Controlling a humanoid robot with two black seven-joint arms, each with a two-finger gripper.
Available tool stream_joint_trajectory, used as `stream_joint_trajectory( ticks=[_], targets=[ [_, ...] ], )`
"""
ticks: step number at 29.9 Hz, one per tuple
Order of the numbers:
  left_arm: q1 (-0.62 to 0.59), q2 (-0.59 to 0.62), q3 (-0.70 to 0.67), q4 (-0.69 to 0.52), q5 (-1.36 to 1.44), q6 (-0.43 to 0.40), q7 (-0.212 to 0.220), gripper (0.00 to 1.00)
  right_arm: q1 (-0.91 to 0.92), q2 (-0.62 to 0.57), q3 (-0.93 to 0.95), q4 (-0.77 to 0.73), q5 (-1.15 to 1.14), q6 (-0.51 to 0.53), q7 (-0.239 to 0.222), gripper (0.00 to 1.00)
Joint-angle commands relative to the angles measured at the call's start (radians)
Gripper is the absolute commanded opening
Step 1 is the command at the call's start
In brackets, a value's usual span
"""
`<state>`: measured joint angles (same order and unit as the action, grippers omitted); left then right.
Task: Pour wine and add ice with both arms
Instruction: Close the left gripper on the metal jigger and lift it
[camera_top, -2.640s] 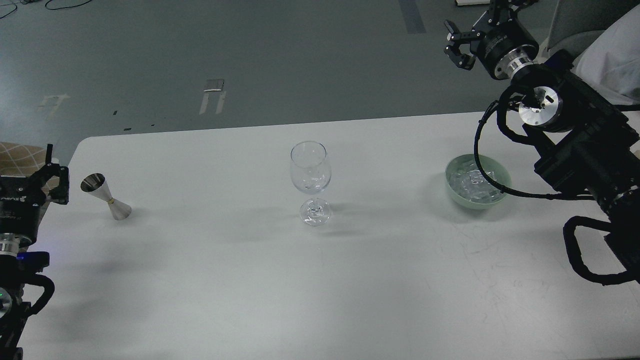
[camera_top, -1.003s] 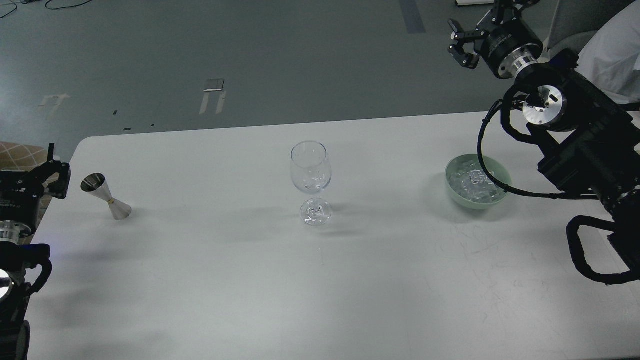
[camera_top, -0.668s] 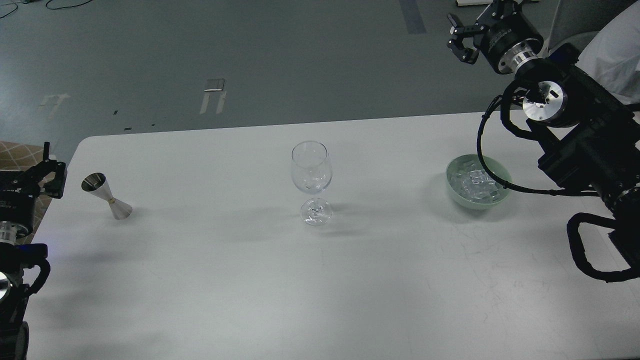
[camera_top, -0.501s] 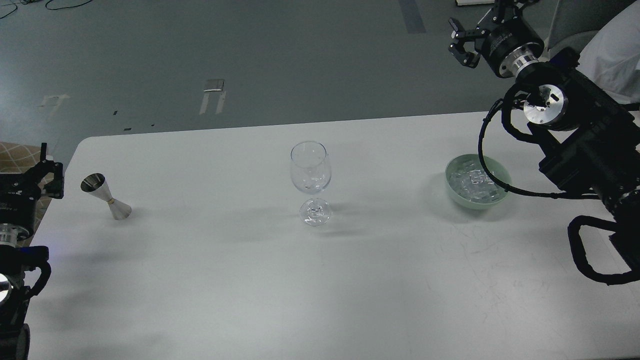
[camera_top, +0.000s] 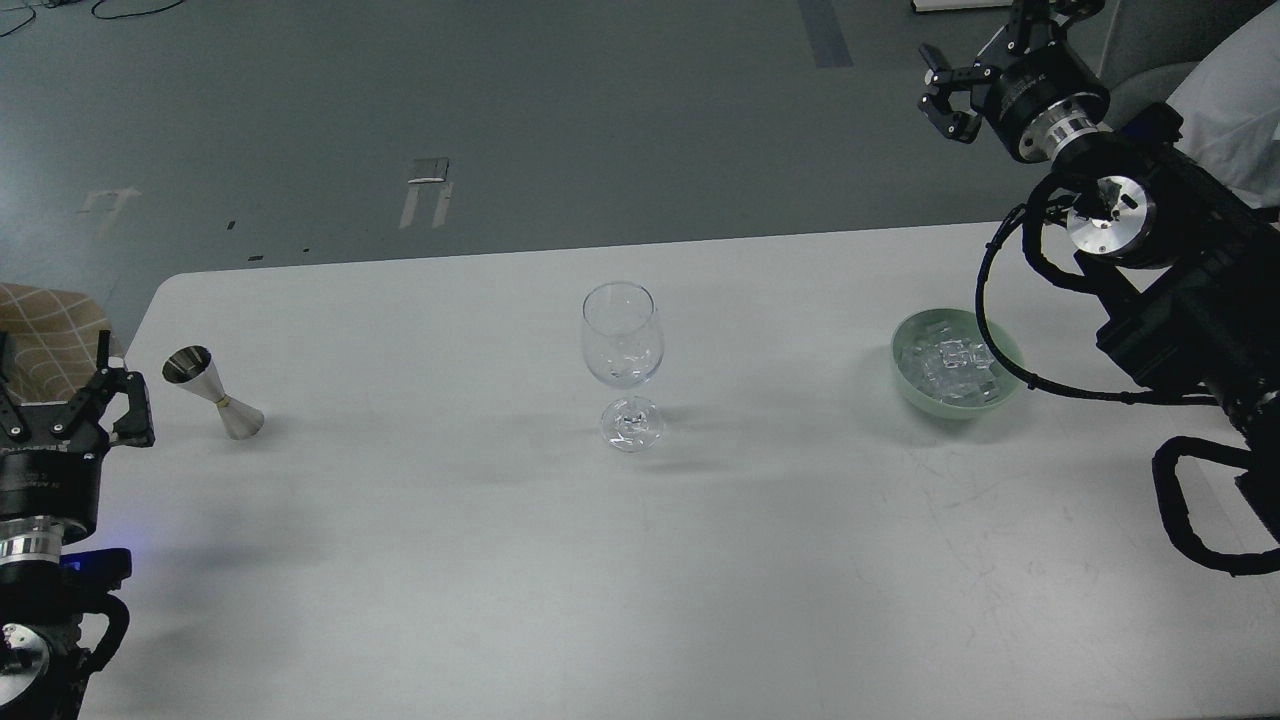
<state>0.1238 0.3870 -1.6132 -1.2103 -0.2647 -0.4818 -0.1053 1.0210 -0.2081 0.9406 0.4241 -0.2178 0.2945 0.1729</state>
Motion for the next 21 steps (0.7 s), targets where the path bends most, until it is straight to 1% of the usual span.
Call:
stream_joint_trajectory(
  ticks=[1, 5, 10, 12, 17, 21],
  targets=[
    [0.048, -0.011, 0.009, -0.020, 0.005, -0.005, 0.004, 0.71, -0.001, -0.014, 0.000, 0.001, 0.000, 0.002, 0.000, 1.00],
    [0.050, -0.017, 0.013, -0.017, 0.007, 0.012, 0.007, 0.71, -0.001, -0.022, -0.002, -0.001, 0.000, 0.002, 0.000, 1.00],
    [0.045, -0.060, 0.013, -0.017, 0.007, 0.028, 0.012, 0.70, -0.004, -0.020, -0.002, -0.001, 0.000, -0.002, 0.000, 1.00],
    [0.048, -0.080, 0.015, -0.015, 0.012, 0.049, 0.015, 0.71, -0.004, -0.020, -0.002, -0.001, -0.002, -0.024, 0.000, 1.00],
    [0.039, -0.088, 0.019, 0.005, 0.016, 0.052, 0.019, 0.71, -0.002, -0.022, -0.002, -0.001, -0.002, -0.038, 0.000, 1.00],
    [0.014, -0.088, 0.022, 0.046, 0.016, 0.052, 0.026, 0.71, -0.005, -0.024, -0.002, -0.002, -0.002, -0.041, 0.000, 1.00]
  ],
)
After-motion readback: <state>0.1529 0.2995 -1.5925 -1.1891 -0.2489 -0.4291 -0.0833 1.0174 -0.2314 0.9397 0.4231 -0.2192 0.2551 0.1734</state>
